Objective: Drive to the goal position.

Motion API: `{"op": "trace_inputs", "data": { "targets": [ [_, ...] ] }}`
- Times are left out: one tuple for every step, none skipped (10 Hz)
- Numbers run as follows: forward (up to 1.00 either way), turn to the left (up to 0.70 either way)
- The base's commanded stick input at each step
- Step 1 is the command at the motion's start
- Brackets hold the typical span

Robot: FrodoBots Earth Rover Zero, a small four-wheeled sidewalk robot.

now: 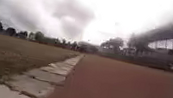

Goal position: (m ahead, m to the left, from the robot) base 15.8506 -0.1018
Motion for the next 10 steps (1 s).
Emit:
{"op": "trace_inputs", "data": {
  "targets": [
    [1.00,0.00],
    [1.00,0.00],
    [1.00,0.00],
    [1.00,0.00],
    [1.00,0.00],
    [1.00,0.00],
    [1.00,0.00],
    [1.00,0.00],
    [1.00,0.00],
    [1.00,0.00]
  ]
}}
